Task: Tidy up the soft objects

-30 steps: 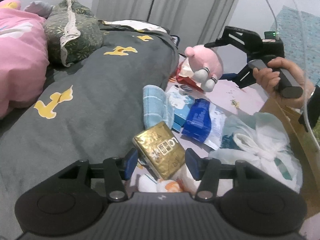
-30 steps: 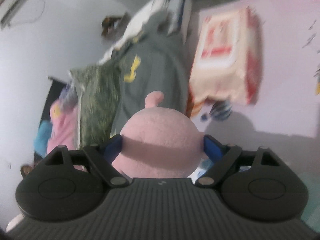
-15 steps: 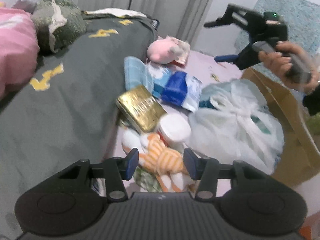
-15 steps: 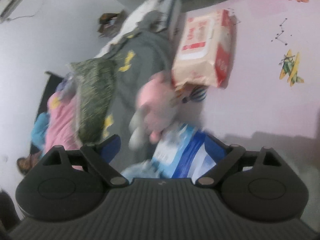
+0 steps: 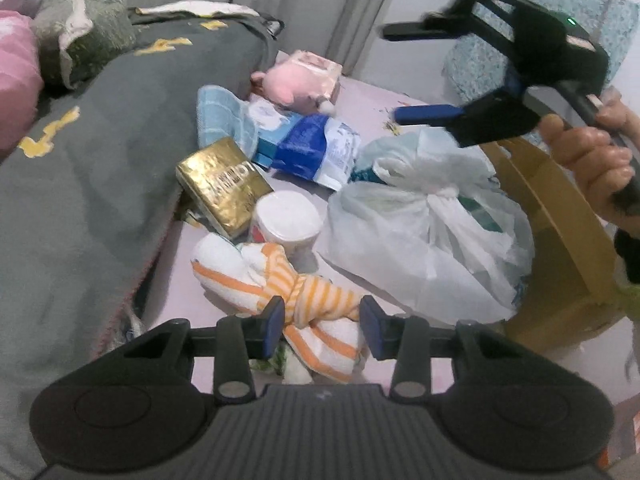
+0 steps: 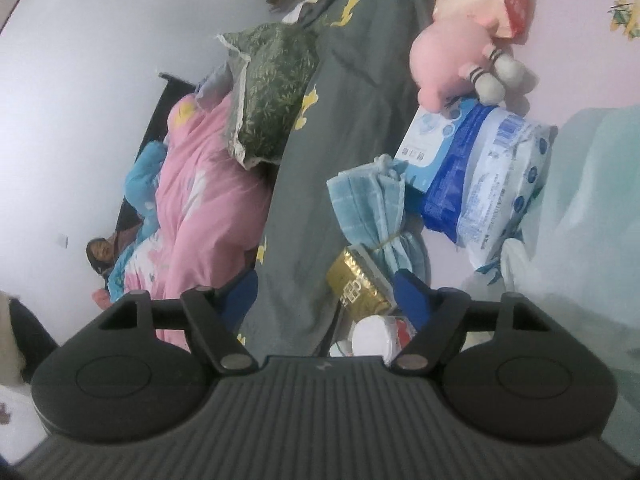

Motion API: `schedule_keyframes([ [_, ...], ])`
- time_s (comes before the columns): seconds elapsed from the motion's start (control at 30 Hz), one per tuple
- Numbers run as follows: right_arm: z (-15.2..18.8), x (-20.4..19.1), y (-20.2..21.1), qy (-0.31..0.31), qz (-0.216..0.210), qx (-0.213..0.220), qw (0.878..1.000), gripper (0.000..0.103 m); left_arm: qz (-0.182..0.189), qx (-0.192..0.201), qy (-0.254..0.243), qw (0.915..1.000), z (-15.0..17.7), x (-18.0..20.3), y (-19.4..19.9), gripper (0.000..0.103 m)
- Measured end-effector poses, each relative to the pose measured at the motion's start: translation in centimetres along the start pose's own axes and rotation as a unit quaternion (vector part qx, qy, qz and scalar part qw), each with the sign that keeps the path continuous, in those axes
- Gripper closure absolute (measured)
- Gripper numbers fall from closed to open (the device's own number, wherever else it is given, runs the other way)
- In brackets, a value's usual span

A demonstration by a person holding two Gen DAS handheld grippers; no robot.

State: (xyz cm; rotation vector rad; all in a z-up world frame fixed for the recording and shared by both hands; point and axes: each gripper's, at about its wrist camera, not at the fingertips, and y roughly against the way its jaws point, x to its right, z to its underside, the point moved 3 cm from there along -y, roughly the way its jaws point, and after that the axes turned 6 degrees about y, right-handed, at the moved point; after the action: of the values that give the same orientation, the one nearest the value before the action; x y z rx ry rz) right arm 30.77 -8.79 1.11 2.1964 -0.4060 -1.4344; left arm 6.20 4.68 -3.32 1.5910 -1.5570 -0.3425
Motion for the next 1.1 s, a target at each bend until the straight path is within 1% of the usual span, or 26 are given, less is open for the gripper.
schedule_keyframes([
  [0.1, -0.7, 0.7, 2.9, -0.008, 0.005, 0.039, 0.999, 0.028, -0.006, 0.018, 0.002, 0.9998, -0.5, -0.4, 1.2, 0.059],
  [0.23, -0.7, 1.9, 7.1, -0.009, 0.029, 0.084, 0.996, 0.028, -0.008, 0.040, -0.002, 0.9992, -1.8, -0.6, 2.1, 0.056],
  [0.33, 0.1, 3.0, 10.0, -0.017, 0.047, 0.108, 0.993, 0.028, -0.003, 0.048, -0.005, 0.9988, -2.8, -0.2, 2.0, 0.056],
  [0.47, 1.8, 4.3, 13.5, -0.035, 0.055, 0.141, 0.988, 0.028, 0.012, 0.047, -0.012, 0.9987, -4.0, 1.2, 0.8, 0.055],
  [0.57, 3.4, 4.8, 17.0, -0.039, 0.069, 0.182, 0.980, 0.028, 0.020, 0.043, -0.021, 0.9986, -4.6, 2.4, -0.2, 0.049],
  [0.63, 4.5, 5.2, 19.5, -0.041, 0.087, 0.209, 0.973, 0.026, 0.022, 0.042, -0.029, 0.9985, -4.8, 3.2, -0.7, 0.041],
  [0.67, 5.0, 5.4, 20.8, -0.042, 0.097, 0.222, 0.969, 0.025, 0.023, 0.041, -0.035, 0.9983, -5.0, 3.6, -0.9, 0.039],
  [0.7, 5.5, 5.6, 22.4, -0.044, 0.110, 0.237, 0.964, 0.023, 0.024, 0.041, -0.039, 0.9981, -5.2, 3.9, -1.1, 0.035],
  [0.73, 6.0, 5.9, 23.5, -0.046, 0.119, 0.247, 0.961, 0.022, 0.024, 0.041, -0.042, 0.9980, -5.4, 4.1, -1.2, 0.030],
  [0.8, 6.9, 6.4, 25.4, -0.050, 0.133, 0.265, 0.954, 0.020, 0.023, 0.042, -0.046, 0.9978, -5.8, 4.6, -1.4, 0.025],
  [0.87, 7.6, 6.9, 26.6, -0.053, 0.141, 0.271, 0.951, 0.020, 0.023, 0.044, -0.052, 0.9974, -6.1, 4.9, -1.5, 0.020],
  [0.93, 8.0, 7.2, 26.6, -0.052, 0.141, 0.265, 0.953, 0.019, 0.019, 0.049, -0.055, 0.9971, -6.6, 5.1, -1.4, 0.019],
  [1.0, 7.7, 7.4, 25.5, -0.051, 0.131, 0.249, 0.958, 0.019, 0.014, 0.059, -0.064, 0.9961, -7.2, 5.2, -1.4, 0.019],
  [1.1, 6.5, 6.8, 23.1, -0.044, 0.103, 0.221, 0.969, 0.019, -0.009, 0.079, -0.080, 0.9936, -8.8, 5.0, -1.5, 0.019],
])
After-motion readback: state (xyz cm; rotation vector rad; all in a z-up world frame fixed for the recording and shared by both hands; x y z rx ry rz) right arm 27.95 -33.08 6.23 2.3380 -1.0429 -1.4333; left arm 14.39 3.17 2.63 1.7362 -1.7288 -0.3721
